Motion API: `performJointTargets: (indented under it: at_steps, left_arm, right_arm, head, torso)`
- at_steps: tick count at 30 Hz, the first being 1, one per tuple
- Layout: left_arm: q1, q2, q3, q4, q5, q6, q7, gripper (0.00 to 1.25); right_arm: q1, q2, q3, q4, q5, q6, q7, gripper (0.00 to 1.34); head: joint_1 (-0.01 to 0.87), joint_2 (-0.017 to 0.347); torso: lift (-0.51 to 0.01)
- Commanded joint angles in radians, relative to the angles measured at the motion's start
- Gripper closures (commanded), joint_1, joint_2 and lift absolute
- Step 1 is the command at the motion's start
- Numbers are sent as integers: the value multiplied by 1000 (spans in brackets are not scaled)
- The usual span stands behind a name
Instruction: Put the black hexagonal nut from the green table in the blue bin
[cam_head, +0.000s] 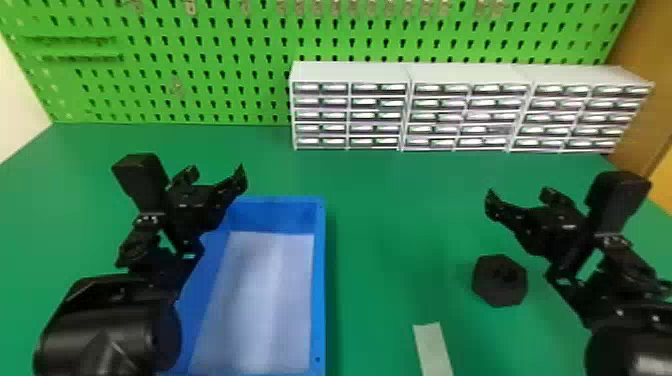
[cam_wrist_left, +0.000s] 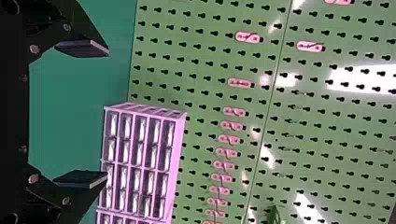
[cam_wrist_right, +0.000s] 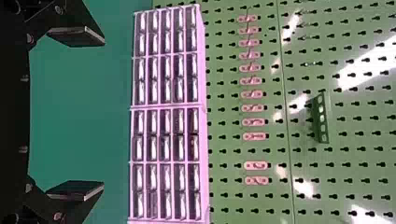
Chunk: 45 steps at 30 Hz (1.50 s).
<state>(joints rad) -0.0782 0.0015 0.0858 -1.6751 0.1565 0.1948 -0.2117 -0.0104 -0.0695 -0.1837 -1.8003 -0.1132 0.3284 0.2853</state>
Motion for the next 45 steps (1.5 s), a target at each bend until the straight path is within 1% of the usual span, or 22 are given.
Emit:
performJointTargets:
  at_steps: [1,5,8,12,20,27,36,39,45]
  left_arm:
    - [0,0,-1,0,0,0,0,329]
    - [0,0,-1,0,0,0,0,329]
    - [0,0,0,0,0,0,0,329]
    - [0,0,0,0,0,0,0,329]
    - [2,0,-3,0,-2,0,0,328]
    - [6,0,0,0,-2,0,0,329]
    - [5,0,-3,1,-8,0,0,328]
    - [6,0,-3,0,-8,0,0,328]
    - [5,0,3,0,-8,0,0,329]
  right_arm:
    - [-17,11,-25,-14,17,57,0,206]
    - [-39,17,-46,-17,23,112,0,206]
    - [-54,17,-59,-27,29,169,-2,206]
    - [-76,14,-71,-39,38,268,-2,206]
    - [-100,10,-82,-50,49,400,-2,205]
    - [-120,-4,-89,-60,27,538,-38,206]
    - [-183,-47,-89,-60,30,770,-44,206]
    - [-194,-50,-89,-60,36,807,-44,206]
    - [-224,-46,-94,-60,41,899,-66,206]
  head:
    - [686,51]
    - [686,51]
    - [686,51]
    - [686,51]
    - [686,51]
    - [686,51]
    - [686,51]
    - [686,51]
    - [686,51]
  torso:
    - [-97]
    - [-97]
    - [-97]
    - [-97]
    - [-97]
    - [-97]
    - [-97]
    - [-97]
    - [-97]
